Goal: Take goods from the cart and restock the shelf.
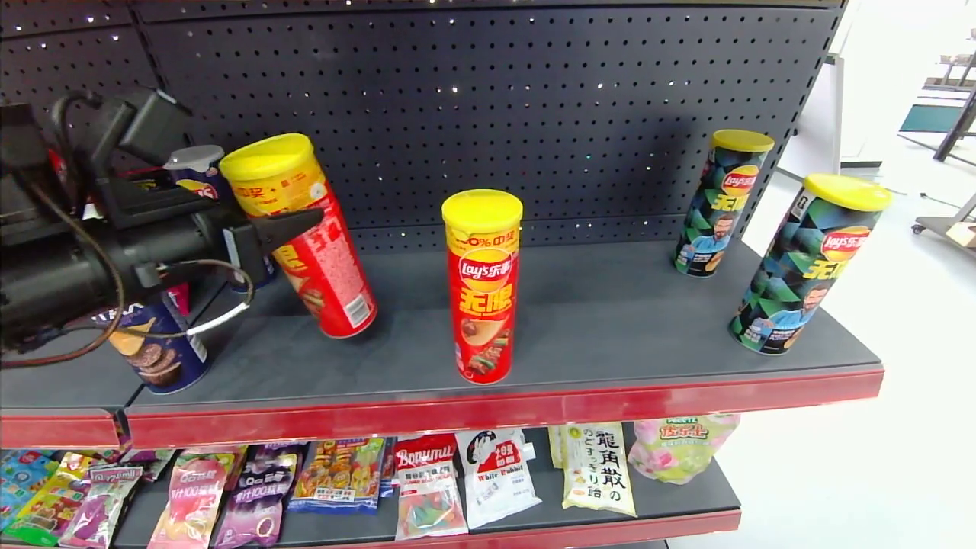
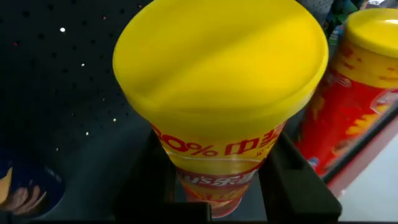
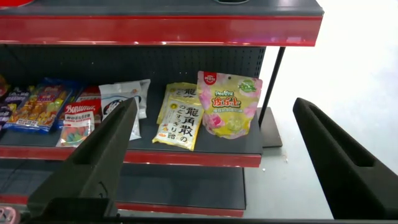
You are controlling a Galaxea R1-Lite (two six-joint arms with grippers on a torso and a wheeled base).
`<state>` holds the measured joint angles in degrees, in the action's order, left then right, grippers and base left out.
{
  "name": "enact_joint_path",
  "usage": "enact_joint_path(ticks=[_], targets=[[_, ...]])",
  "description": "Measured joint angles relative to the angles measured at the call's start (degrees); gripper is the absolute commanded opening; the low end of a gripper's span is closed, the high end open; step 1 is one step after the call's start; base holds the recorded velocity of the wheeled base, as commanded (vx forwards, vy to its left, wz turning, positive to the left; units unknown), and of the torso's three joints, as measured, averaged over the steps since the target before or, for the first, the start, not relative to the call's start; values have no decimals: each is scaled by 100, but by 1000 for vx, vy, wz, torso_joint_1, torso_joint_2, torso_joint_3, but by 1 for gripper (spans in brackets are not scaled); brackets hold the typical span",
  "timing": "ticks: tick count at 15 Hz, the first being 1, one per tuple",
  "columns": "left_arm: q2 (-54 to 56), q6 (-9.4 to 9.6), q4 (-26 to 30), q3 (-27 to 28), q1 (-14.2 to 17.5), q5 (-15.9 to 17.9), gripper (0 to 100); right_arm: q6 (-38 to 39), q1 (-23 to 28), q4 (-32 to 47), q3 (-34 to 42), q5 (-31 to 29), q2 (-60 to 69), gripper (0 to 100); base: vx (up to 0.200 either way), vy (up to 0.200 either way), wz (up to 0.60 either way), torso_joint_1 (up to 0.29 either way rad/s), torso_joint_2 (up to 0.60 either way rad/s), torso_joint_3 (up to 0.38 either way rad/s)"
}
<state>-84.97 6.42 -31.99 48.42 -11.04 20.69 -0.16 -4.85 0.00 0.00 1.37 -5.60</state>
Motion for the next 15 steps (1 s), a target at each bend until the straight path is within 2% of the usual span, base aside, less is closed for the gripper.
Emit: enact_joint_path(ticks=[4,8,10,15], targets=[[-1241,-71,-91,1086,-188,-24,0,2,-2,0,0,-2,-2,100,0,0,0,0,0,0],[-2203,-121,-101,2087,-690,-106,0,0,-5,0,0,0,-2,100,0,0,0,0,0,0],[-2581,-132,-85,2537,-879,-262,0,0,-5,0,0,-2,-2,100,0,0,0,0,0,0],[-3112,-128,5,3123,-1167,-332,0,0,-5,0,0,0,-2,100,0,0,0,0,0,0]])
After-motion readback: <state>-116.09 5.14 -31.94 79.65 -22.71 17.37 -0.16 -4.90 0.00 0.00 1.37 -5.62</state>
